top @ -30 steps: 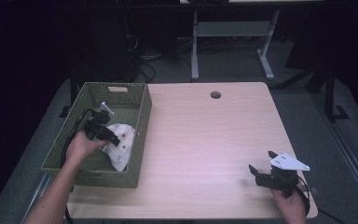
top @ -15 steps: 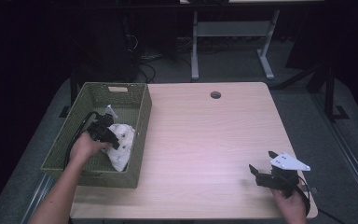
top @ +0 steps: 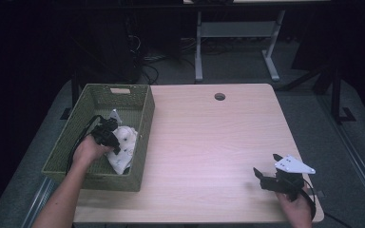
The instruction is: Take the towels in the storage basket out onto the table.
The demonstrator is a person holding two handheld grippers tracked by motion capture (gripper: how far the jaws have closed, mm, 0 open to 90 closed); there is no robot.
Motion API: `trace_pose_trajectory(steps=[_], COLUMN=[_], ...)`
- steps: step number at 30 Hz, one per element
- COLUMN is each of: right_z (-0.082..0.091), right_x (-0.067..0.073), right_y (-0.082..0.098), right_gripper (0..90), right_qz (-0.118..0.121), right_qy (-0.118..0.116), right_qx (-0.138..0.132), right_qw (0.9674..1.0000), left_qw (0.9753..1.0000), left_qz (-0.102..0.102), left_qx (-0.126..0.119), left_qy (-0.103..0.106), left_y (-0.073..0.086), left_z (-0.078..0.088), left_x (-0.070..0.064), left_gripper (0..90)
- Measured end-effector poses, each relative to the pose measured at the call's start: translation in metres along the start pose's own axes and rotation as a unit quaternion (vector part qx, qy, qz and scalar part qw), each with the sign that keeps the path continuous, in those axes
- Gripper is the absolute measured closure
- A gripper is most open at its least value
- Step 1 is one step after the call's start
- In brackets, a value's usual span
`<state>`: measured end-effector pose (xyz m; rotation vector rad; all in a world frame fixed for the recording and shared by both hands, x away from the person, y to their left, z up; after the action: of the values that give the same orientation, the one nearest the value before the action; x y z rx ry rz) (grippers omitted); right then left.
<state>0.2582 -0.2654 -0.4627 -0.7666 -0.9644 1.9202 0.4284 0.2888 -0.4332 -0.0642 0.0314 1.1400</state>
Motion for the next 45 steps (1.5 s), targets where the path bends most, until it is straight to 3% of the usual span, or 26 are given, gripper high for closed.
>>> trace_pose_trajectory(steps=[5, 11, 17, 19, 21, 23, 29, 34, 36, 40, 45], right_z=[0.0, 0.0, -0.001, -0.001, 0.0, 0.0, 0.0, -0.001, -0.001, 0.0, 0.0], right_x=[0.0, 0.0, 0.0, 0.001, 0.001, 0.001, 0.001, 0.001, 0.001, 0.001, 0.001], right_y=[0.0, 0.0, 0.0, 0.0, 0.0, 0.0, 0.0, 0.0, 0.0, 0.0, 0.0], right_gripper=[13.7, 13.7, 13.7, 13.7, 13.7, 13.7, 13.7, 13.7, 13.7, 13.7, 13.7], right_qz=[0.001, -0.002, 0.002, 0.001, 0.0, 0.0, 0.001, 0.003, 0.002, 0.002, 0.001], right_qy=[0.0, 0.001, 0.002, 0.002, 0.003, 0.003, 0.004, 0.004, 0.005, 0.005, 0.005], right_qx=[0.0, 0.001, 0.002, 0.002, 0.002, 0.003, 0.003, 0.004, 0.003, 0.003, 0.002], right_qw=[1.0, 1.0, 1.0, 1.0, 1.0, 1.0, 1.0, 1.0, 1.0, 1.0, 1.0], left_qw=[0.9999, 0.9998, 0.9984, 0.9967, 0.9934, 0.9933, 0.9899, 0.9839, 0.9827, 0.9771, 0.9722], left_qz=[-0.004, -0.007, -0.007, -0.002, 0.003, -0.002, -0.003, 0.008, 0.009, 0.016, 0.02], left_qx=[-0.002, -0.007, -0.038, -0.055, -0.079, -0.084, -0.111, -0.143, -0.148, -0.168, -0.184], left_qy=[0.01, 0.016, 0.041, 0.059, 0.084, 0.079, 0.089, 0.107, 0.111, 0.129, 0.144], left_y=[0.001, 0.003, 0.011, 0.016, 0.022, 0.027, 0.041, 0.049, 0.052, 0.057, 0.061], left_z=[0.0, 0.004, 0.02, 0.027, 0.032, 0.036, 0.054, 0.069, 0.073, 0.08, 0.088], left_x=[-0.002, -0.001, 0.005, 0.007, 0.008, 0.008, 0.013, 0.02, 0.022, 0.026, 0.028], left_gripper=[75.2, 78.3, 78.2, 78.2, 78.2, 78.2, 78.3, 78.2, 78.1, 78.1, 78.1])
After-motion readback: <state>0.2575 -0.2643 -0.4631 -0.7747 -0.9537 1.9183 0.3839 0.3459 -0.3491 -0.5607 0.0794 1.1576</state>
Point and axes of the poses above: each handheld gripper's, and its own axes: z roughly backward along the jaws, y roughly out of its underside, x roughly to its left, the point moved 1 cm from there along -z, roughly forward along the jaws, and after that the axes turned 1 degree about y, right-handed, at the moved point
